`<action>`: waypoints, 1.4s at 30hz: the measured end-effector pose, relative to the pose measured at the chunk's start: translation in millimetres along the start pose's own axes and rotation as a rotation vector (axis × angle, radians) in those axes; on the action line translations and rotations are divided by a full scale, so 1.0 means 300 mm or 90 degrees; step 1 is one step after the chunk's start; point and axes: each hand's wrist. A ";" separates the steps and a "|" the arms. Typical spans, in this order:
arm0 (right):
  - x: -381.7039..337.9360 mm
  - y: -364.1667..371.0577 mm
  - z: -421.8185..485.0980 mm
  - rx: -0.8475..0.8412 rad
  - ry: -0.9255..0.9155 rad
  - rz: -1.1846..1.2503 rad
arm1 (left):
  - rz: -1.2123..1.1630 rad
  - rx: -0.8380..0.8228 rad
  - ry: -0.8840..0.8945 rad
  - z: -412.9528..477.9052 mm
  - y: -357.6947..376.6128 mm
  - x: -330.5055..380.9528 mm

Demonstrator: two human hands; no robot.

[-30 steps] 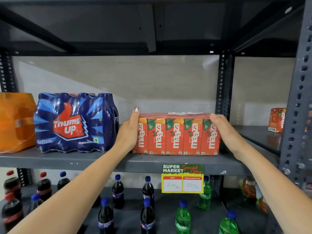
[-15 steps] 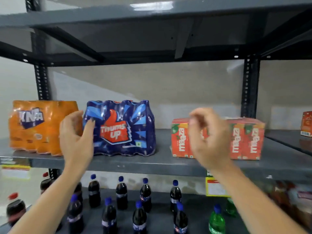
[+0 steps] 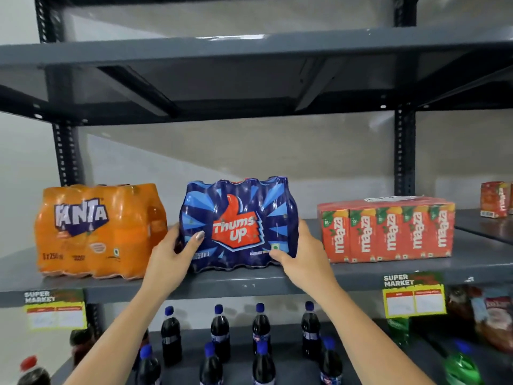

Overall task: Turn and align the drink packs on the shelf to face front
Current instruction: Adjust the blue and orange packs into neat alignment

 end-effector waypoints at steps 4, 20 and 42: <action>0.006 -0.018 0.001 0.027 -0.003 -0.001 | 0.011 -0.009 0.020 0.018 0.028 0.003; -0.445 0.331 -0.121 0.012 -0.279 0.049 | -0.042 0.487 0.201 -0.018 -0.459 -0.161; -0.336 0.711 0.024 -0.208 0.125 0.085 | 0.257 0.223 -0.057 0.098 -0.505 -0.542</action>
Point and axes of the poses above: each hand's wrist, its own z-axis towards the middle knuckle, its own y-axis out of the palm, x = y × z, and after that the axes turned 11 degrees about z, right-handed
